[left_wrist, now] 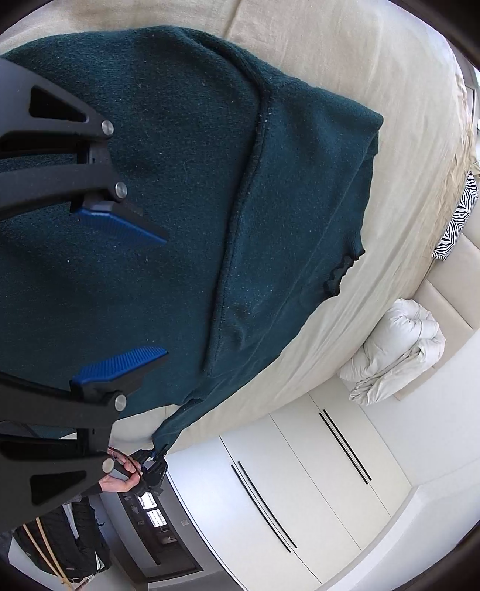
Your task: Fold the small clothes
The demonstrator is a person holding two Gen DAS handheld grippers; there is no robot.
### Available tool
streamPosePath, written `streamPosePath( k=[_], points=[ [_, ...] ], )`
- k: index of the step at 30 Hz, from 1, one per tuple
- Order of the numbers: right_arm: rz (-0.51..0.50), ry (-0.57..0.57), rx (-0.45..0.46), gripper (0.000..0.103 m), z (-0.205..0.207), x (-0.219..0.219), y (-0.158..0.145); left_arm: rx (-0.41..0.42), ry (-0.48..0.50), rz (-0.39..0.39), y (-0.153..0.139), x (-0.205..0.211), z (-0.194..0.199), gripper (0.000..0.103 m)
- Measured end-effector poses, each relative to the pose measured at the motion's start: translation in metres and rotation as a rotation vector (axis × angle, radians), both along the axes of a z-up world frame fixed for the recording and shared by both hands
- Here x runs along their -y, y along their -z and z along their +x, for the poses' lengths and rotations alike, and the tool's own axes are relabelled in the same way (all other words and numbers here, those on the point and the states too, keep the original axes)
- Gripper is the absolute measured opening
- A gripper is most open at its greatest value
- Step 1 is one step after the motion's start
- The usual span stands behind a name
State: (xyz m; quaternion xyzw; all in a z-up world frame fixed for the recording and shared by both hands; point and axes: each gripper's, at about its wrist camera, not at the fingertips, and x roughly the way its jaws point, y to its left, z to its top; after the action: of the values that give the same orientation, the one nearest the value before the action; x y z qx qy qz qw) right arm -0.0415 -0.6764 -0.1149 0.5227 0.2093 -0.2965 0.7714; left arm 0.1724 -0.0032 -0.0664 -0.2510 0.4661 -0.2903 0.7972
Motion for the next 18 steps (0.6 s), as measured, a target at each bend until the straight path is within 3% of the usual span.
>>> streamPosePath(
  k=[5,9,13,18],
  points=[
    [-0.315,-0.296,-0.070,0.008,0.075,-0.099,-0.086,-0.003,-0.014,-0.066,-0.005,0.005,0.017,0.059],
    [-0.618,-0.639,-0.153,0.007,0.140,-0.238,-0.121,-0.014,-0.013,-0.137,-0.007,0.016,0.027,0.064],
    [-0.785,-0.891,-0.258,0.007,0.172,-0.362,-0.086,-0.063,-0.004,-0.212,0.000,0.029,0.035,0.072],
    [-0.697,-1.005,-0.350,0.011,0.187,-0.418,-0.023,-0.140,0.034,-0.264,0.015,0.051,0.039,0.074]
  ],
)
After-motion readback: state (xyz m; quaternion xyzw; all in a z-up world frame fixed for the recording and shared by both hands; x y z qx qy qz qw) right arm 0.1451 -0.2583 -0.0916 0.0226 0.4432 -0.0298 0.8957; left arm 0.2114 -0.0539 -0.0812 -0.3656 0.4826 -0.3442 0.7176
